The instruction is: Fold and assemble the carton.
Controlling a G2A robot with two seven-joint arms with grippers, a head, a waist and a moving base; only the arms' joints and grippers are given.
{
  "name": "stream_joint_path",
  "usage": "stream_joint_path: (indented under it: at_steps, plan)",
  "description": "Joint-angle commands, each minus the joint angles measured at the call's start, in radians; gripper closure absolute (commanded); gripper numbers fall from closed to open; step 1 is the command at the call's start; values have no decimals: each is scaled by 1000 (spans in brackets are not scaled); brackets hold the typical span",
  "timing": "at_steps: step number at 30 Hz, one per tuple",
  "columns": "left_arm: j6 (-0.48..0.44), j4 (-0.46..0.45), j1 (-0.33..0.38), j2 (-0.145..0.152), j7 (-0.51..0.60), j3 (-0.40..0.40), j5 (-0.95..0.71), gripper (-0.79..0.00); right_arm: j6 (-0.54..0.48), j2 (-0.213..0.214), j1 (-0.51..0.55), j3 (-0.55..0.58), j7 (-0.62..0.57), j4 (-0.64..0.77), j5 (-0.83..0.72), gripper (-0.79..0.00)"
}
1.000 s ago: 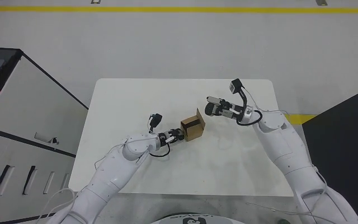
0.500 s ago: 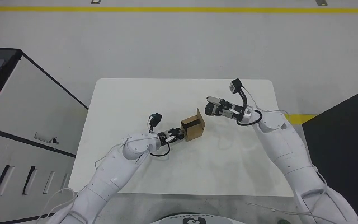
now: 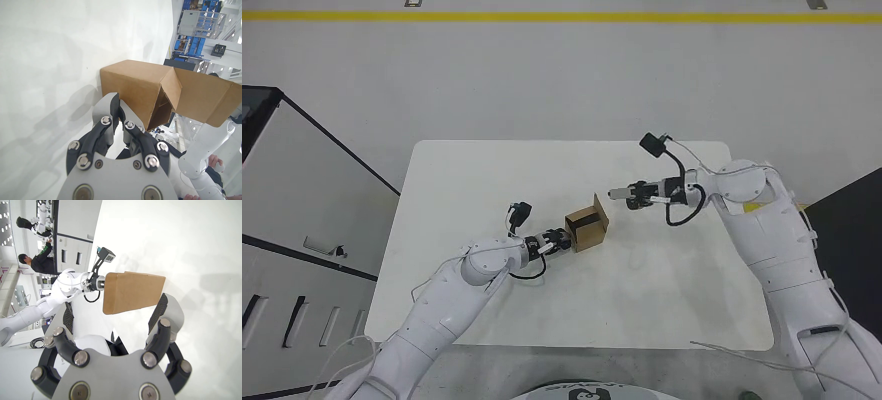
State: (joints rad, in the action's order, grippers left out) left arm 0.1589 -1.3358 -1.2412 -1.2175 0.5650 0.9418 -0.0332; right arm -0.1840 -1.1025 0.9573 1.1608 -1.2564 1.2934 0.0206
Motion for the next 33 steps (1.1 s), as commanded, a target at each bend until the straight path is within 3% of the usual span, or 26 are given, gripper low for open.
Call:
stream_joint_path:
  at_steps: [1, 4, 6, 11, 21, 28, 33]
  plan:
    - [0, 0, 0, 0, 0, 0, 0, 0, 0, 0, 0, 0, 2, 0, -3, -785]
    - [0, 0, 0, 0, 0, 0, 0, 0, -3, 0, 2, -1, 5, 3, 2, -785]
    - [0, 0, 0, 0, 0, 0, 0, 0, -10, 4, 0, -14, 13, 27, 87, -785]
    - [0, 0, 0, 0, 0, 0, 0, 0, -4, 11, -48, -47, -83, 66, 186, -785]
    - [0, 0, 0, 0, 0, 0, 0, 0, -5, 11, -51, -51, -73, 56, 171, -785]
    - [0, 0, 0, 0, 0, 0, 0, 0, 7, 11, -66, -29, -45, -59, 67, -782]
    - [0, 0, 0, 0, 0, 0, 0, 0, 3, 4, -84, -74, -22, -100, 97, -526]
